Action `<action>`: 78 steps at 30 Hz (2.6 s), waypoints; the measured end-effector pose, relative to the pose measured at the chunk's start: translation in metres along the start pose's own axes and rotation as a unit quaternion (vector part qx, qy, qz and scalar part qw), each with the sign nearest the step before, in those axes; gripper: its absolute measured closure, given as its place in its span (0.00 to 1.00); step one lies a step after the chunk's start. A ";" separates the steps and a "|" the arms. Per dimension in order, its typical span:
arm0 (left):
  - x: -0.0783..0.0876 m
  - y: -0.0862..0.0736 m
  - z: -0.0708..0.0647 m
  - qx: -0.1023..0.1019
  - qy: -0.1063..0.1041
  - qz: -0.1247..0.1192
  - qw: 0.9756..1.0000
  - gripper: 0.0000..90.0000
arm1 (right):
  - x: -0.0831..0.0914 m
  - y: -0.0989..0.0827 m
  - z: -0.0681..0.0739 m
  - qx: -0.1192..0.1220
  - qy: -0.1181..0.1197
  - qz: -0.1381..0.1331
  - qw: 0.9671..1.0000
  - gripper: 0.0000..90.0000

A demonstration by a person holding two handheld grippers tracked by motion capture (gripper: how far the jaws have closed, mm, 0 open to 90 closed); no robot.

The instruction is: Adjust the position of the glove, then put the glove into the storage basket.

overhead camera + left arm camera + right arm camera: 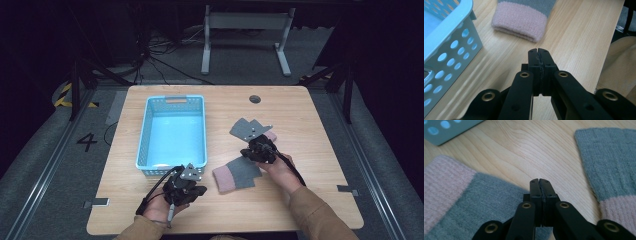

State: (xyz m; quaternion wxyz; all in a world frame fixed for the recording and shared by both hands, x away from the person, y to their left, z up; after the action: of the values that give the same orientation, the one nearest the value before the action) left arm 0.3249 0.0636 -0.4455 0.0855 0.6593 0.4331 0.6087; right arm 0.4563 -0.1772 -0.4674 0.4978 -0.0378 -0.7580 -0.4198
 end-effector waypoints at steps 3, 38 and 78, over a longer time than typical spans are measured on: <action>0.000 0.000 0.000 -0.001 0.000 0.001 1.000 0.99 | -0.001 -0.002 -0.001 -0.002 -0.001 0.007 1.000 1.00; -0.001 0.007 0.006 -0.005 -0.006 -0.001 1.000 0.92 | 0.023 -0.033 -0.003 -0.005 -0.019 0.021 1.000 1.00; 0.001 0.014 0.010 -0.013 -0.012 -0.011 1.000 0.83 | 0.058 0.005 -0.064 -0.059 -0.053 -0.003 0.997 0.98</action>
State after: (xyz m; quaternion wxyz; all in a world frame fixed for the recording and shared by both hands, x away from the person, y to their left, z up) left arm 0.3399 0.0599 -0.4386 0.1053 0.6605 0.4314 0.6055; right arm 0.4764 -0.2382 -0.4089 0.4523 -0.0868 -0.7572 -0.4632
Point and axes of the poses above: each handheld gripper's, and its own axes: x roughly backward along the jaws, y roughly out of its top, z roughly to its left, the point moved 4 cm from there along -x, roughly forward along the jaws, and after that the axes turned 7 degrees about -y, right-handed, at the moved point
